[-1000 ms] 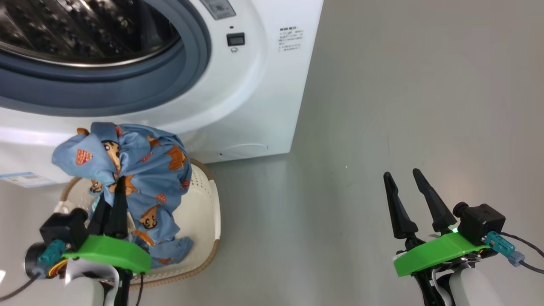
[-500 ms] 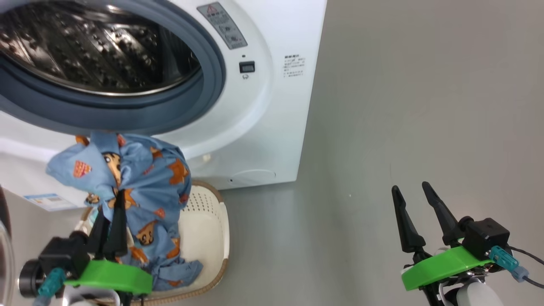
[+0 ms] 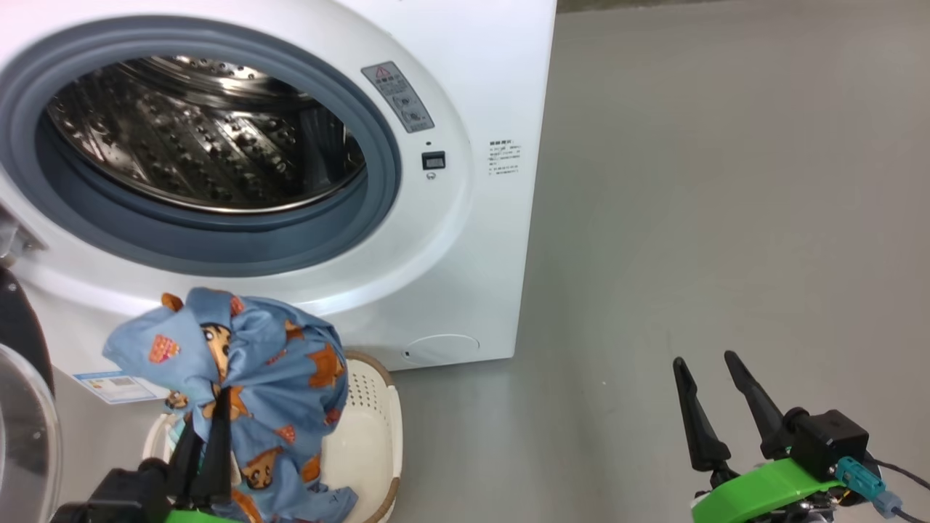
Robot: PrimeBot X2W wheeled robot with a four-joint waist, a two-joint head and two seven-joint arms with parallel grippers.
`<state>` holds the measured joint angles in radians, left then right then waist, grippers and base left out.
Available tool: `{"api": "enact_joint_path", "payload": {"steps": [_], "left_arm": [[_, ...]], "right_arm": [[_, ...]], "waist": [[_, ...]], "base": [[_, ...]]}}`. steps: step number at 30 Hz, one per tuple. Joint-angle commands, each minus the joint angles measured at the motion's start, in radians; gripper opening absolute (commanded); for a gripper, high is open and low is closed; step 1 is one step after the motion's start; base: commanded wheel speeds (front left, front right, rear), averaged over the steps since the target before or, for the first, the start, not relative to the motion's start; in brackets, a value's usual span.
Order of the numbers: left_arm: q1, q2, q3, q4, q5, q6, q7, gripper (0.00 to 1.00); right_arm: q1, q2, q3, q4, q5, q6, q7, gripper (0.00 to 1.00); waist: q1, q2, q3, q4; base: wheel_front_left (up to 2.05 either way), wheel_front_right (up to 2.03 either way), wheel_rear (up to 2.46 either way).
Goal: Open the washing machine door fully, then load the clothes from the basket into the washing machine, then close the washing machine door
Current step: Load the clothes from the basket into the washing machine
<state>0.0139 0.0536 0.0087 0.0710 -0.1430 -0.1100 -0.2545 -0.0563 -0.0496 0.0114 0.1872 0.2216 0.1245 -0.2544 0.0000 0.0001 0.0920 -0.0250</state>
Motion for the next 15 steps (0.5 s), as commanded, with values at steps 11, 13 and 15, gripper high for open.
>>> {"api": "enact_joint_path", "payload": {"steps": [11,13,15], "left_arm": [[-0.003,0.001,0.046,-0.018,-0.016,0.017,-0.007,0.0],[-0.007,0.0,0.049,-0.016,-0.018,0.017,-0.007,0.0],[-0.009,0.0,0.05,-0.016,-0.018,0.017,-0.007,0.0]], "right_arm": [[0.003,-0.002,0.032,-0.021,0.015,0.006,-0.007,1.0],[0.0,-0.002,0.036,-0.02,0.018,0.006,-0.007,1.0],[-0.002,-0.002,0.037,-0.019,0.019,0.006,-0.007,1.0]], "waist": [[0.0,-0.0001,-0.008,0.013],[0.0,-0.0001,-0.001,0.009],[0.0,-0.0001,0.002,0.007]], "base": [[0.0,0.0,0.0],[0.0,0.0,0.0],[0.0,0.0,0.0]]}}
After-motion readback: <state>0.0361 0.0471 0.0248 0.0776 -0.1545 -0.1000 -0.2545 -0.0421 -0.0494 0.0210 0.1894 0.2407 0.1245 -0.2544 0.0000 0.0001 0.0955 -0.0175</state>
